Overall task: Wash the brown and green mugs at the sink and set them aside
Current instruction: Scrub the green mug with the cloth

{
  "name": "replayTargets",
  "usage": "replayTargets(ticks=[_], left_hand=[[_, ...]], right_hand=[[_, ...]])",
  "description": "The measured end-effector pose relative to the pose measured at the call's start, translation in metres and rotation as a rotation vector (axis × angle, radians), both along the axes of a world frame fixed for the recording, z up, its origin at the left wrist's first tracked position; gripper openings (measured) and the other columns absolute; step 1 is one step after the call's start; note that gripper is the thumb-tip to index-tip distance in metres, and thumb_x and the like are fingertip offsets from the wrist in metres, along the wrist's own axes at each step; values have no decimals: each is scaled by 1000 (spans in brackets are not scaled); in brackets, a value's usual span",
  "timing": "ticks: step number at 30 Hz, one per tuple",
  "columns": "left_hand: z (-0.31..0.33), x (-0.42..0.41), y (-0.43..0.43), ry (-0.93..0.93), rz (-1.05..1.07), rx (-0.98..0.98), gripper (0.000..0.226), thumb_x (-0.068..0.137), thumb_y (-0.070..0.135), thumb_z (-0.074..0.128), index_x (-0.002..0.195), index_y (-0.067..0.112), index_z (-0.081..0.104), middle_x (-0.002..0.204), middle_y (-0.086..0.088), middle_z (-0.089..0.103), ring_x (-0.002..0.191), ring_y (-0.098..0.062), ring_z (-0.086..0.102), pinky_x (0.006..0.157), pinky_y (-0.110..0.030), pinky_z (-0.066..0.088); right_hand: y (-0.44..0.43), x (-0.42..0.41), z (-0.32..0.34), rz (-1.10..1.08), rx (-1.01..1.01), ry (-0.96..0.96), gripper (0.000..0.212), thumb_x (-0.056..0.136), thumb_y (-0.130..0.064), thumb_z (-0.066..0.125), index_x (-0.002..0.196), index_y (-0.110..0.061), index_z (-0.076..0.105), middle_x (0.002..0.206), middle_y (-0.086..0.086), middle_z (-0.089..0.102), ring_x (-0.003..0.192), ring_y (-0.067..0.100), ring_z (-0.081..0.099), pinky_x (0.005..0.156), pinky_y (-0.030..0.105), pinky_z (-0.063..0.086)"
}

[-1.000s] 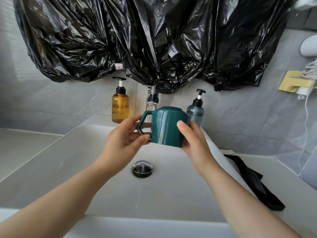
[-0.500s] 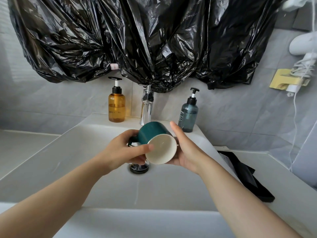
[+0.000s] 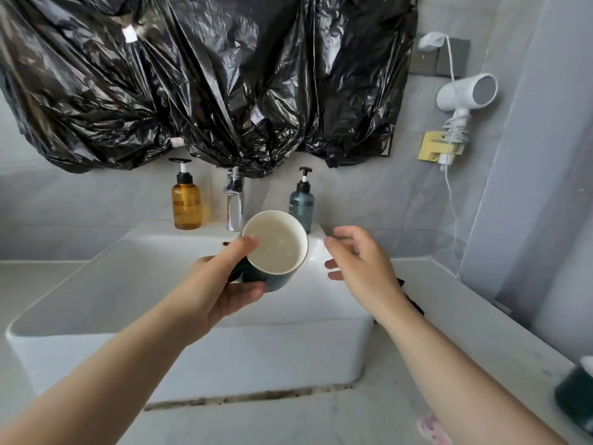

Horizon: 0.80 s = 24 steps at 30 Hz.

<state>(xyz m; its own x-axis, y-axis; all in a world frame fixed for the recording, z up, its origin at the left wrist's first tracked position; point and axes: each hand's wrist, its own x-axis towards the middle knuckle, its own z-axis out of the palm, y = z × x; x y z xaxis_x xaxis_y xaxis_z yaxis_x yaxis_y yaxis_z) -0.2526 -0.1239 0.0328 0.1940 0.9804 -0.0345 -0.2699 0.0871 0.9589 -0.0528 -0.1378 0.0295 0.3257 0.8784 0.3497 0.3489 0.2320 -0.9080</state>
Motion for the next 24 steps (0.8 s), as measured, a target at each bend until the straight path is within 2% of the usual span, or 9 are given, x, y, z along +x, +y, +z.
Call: replayTargets(ticks=[3, 6, 9, 13, 15, 18, 20, 22, 24], left_hand=[[-10, 15, -45, -14, -25, -24, 29, 89, 33, 66, 97, 6, 64, 50, 5, 52, 51, -16, 61, 53, -19, 56], [-29, 28, -82, 10, -40, -73, 23, 88, 33, 66, 88, 10, 65, 46, 7, 49, 51, -16, 60, 55, -21, 57], [-48, 39, -111, 40, -75, -103, 28, 89, 34, 65, 84, 7, 66, 50, 6, 51, 52, -17, 60, 58, -22, 55], [-68, 51, -139, 44, -103, -135, 29, 90, 34, 65, 83, 6, 66, 51, 5, 51, 55, -17, 60, 58, -20, 55], [-77, 56, -149, 46, -120, -135, 29, 89, 33, 65, 84, 5, 67, 52, 4, 50, 56, -18, 59, 57, -20, 56], [-85, 60, -161, 39, -132, -147, 27, 90, 32, 65, 84, 6, 67, 52, 4, 49, 58, -19, 58, 64, -23, 56], [-88, 61, -165, 33, -128, -159, 26, 90, 30, 66, 74, 9, 67, 52, 4, 48, 59, -20, 57, 67, -25, 56], [-91, 61, -167, 39, -130, -160, 33, 88, 30, 67, 60, 14, 70, 53, 4, 48, 59, -20, 58, 63, -24, 57], [-92, 61, -168, 49, -130, -158, 38, 87, 30, 68, 53, 15, 71, 53, 4, 48, 59, -21, 58, 60, -23, 58]], right_hand=[[-40, 39, -3, -71, 8, -22, 17, 93, -20, 60, 109, -19, 59, 85, 1, 69, 67, 16, 66, 81, 48, 58], [-84, 71, -15, -127, -40, -68, 7, 91, -16, 61, 96, -20, 63, 83, 5, 70, 67, 18, 67, 81, 48, 58], [-126, 95, -40, -174, -141, -150, 13, 90, -19, 63, 102, -18, 65, 86, 3, 71, 75, 21, 70, 83, 45, 57], [-171, 115, -75, -201, -267, -346, 10, 91, -24, 65, 100, -25, 65, 93, -12, 67, 86, 6, 64, 75, 22, 50], [-188, 120, -91, -237, -312, -444, 9, 90, -25, 66, 99, -25, 66, 94, -14, 66, 87, 1, 62, 71, 16, 46], [-203, 124, -114, -313, -365, -553, 14, 87, -27, 69, 100, -21, 69, 97, -10, 70, 86, 5, 63, 75, 24, 52], [-209, 125, -125, -332, -404, -612, 27, 86, -35, 69, 108, -20, 67, 105, -6, 68, 89, 8, 62, 73, 24, 49], [-210, 125, -133, -322, -474, -670, 42, 86, -47, 66, 116, -18, 63, 111, -4, 66, 94, 12, 61, 70, 24, 45], [-207, 127, -139, -321, -527, -684, 44, 85, -54, 64, 104, -14, 65, 99, -3, 69, 86, 14, 64, 68, 30, 52]])
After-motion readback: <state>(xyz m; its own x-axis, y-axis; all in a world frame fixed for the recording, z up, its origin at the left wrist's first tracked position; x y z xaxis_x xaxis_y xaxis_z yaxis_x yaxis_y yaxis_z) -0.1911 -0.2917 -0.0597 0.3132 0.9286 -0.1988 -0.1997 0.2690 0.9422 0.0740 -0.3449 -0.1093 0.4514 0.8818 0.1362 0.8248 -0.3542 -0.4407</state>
